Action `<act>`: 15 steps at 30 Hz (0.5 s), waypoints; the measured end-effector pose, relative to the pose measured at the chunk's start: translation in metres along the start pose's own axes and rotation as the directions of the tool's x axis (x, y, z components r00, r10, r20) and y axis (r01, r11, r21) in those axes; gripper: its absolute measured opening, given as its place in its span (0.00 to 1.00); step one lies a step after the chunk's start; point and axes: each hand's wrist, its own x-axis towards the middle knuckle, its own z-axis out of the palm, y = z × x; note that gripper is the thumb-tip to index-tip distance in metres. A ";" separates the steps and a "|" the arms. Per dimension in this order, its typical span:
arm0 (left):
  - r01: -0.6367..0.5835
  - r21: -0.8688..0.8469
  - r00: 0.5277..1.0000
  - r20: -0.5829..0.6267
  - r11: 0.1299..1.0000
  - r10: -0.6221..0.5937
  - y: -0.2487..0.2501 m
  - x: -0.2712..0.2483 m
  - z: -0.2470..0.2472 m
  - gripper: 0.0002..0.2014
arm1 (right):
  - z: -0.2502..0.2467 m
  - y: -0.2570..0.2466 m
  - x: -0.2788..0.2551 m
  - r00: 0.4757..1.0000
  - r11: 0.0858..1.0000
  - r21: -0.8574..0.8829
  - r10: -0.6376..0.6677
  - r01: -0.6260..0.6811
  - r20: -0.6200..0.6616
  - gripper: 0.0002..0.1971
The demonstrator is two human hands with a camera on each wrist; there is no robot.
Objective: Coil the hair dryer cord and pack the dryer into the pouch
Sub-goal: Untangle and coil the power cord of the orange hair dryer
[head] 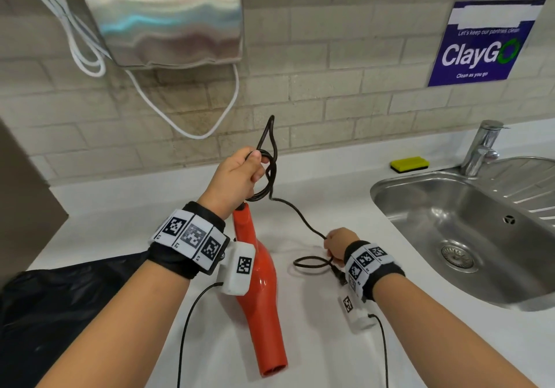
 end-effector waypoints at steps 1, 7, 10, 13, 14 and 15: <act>0.005 -0.007 1.000 0.000 1.000 -0.005 0.001 0.000 0.000 0.14 | -0.002 0.002 0.000 0.999 0.998 -0.047 0.037 -0.036 0.023 0.10; -0.006 0.040 1.000 0.024 0.999 0.005 0.001 -0.001 0.003 0.14 | -0.007 -0.023 -0.011 0.985 0.922 -0.369 -0.154 0.114 -0.081 0.13; -0.029 0.097 0.999 0.048 0.995 0.024 0.001 0.000 0.007 0.14 | -0.017 -0.066 -0.045 0.845 0.812 0.292 -0.400 0.506 -0.354 0.14; -0.069 0.202 0.996 0.076 0.977 0.054 0.002 0.002 0.011 0.14 | -0.035 -0.113 -0.085 0.732 0.565 0.466 -0.504 0.681 -0.458 0.18; -0.079 0.231 0.994 0.086 0.970 0.061 0.002 0.002 0.011 0.14 | -0.042 -0.123 -0.094 0.719 0.527 0.489 -0.515 0.695 -0.466 0.19; -0.087 0.241 0.993 0.098 0.966 0.065 0.003 0.001 0.012 0.14 | -0.048 -0.130 -0.099 0.714 0.507 0.503 -0.516 0.700 -0.473 0.19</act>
